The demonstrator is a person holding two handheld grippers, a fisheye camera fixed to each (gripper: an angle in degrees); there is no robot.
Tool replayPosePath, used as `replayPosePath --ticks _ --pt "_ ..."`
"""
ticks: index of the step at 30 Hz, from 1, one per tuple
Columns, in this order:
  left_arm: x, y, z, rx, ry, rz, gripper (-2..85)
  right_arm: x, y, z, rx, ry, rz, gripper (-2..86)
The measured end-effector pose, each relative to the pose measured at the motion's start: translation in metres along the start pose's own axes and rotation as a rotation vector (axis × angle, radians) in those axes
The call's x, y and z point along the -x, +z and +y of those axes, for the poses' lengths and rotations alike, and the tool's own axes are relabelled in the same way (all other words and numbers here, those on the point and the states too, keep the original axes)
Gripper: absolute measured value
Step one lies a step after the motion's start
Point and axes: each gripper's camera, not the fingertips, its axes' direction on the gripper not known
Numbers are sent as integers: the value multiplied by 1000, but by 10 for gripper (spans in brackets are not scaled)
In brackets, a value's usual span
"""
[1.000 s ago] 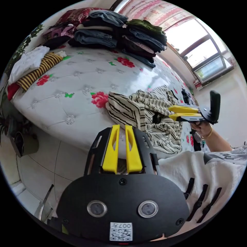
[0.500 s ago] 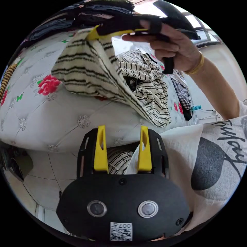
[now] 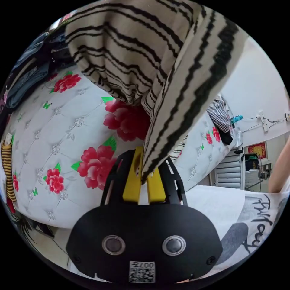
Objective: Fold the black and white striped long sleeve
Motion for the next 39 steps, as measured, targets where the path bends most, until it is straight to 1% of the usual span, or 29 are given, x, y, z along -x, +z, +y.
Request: replayPosePath --ticks 2,4,6,7,8,9,10,12,13,14,15,16,18,21,23,25,26,27,28,29,30,31,32,33,34,35,37,38,39 --pt "-10 -34 14 -62 42 1 -6 -10 -38 5 -43 6 91 -1" --pt "-24 -77 26 -130 95 -40 -8 -25 -89 18 -100 46 179 -1" --pt "-43 -154 38 -258 161 -117 -9 -27 -130 27 -151 65 223 -1" --pt "-48 -177 40 -295 176 -133 -9 -19 -159 32 -201 59 252 -1" --pt "-62 -225 48 -389 207 -159 -10 -12 -174 35 -231 44 263 -1" --pt "-81 -275 58 -497 244 -189 -10 9 -202 40 -297 -15 288 -1" --pt "-92 -298 65 -551 263 -208 -10 36 -228 46 -367 -98 322 -1" --pt "-143 -376 101 -774 335 -306 -10 77 -260 56 -472 -221 370 -1" --pt "-156 -391 111 -828 353 -335 -10 101 -277 66 -550 -290 403 -1" --pt "-181 -414 132 -936 385 -390 -10 112 -285 70 -592 -320 417 -1" --pt "-204 -431 153 -1053 405 -446 -10 130 -297 80 -673 -370 441 -1" --pt "-214 -436 164 -1112 413 -471 -10 144 -305 89 -747 -407 464 -2" --pt "-246 -444 193 -1297 443 -549 -10 158 -310 95 -822 -430 503 -2" --pt "-265 -439 191 -1377 443 -652 -9 159 -302 86 -819 -433 551 -1" --pt "-260 -431 168 -1355 430 -671 -8 145 -288 71 -766 -404 557 -1" --pt "-244 -417 126 -1273 393 -665 -6 109 -260 43 -677 -333 545 1" --pt "-229 -402 89 -1200 375 -670 -3 97 -251 34 -648 -313 545 1" --pt "-207 -384 44 -1102 358 -646 4 70 -230 14 -581 -256 547 3" --pt "-193 -374 19 -1044 339 -622 7 39 -204 -8 -486 -199 548 5" --pt "-159 -352 -31 -931 272 -554 47 22 -188 -19 -425 -176 557 6" --pt "-117 -326 -83 -755 183 -448 92 -14 -158 -37 -305 -95 558 10" --pt "-96 -312 -106 -662 137 -411 116 -52 -130 -45 -203 2 543 15" --pt "-57 -282 -137 -526 47 -365 147 -69 -116 -46 -147 43 540 17" --pt "-24 -255 -149 -445 -9 -342 158 -101 -93 -41 -37 127 533 21" --pt "-10 -243 -150 -423 -32 -345 156 -123 -76 -27 49 186 519 23" --pt "12 -222 -141 -408 -76 -367 151 -130 -70 -16 68 203 518 24" --pt "39 -191 -117 -403 -102 -386 134 -149 -54 39 133 261 549 28" --pt "57 -165 -98 -369 -129 -392 132 -154 -49 56 169 285 554 29" --pt "74 -135 -79 -314 -161 -387 130 -166 -36 89 259 341 553 30"
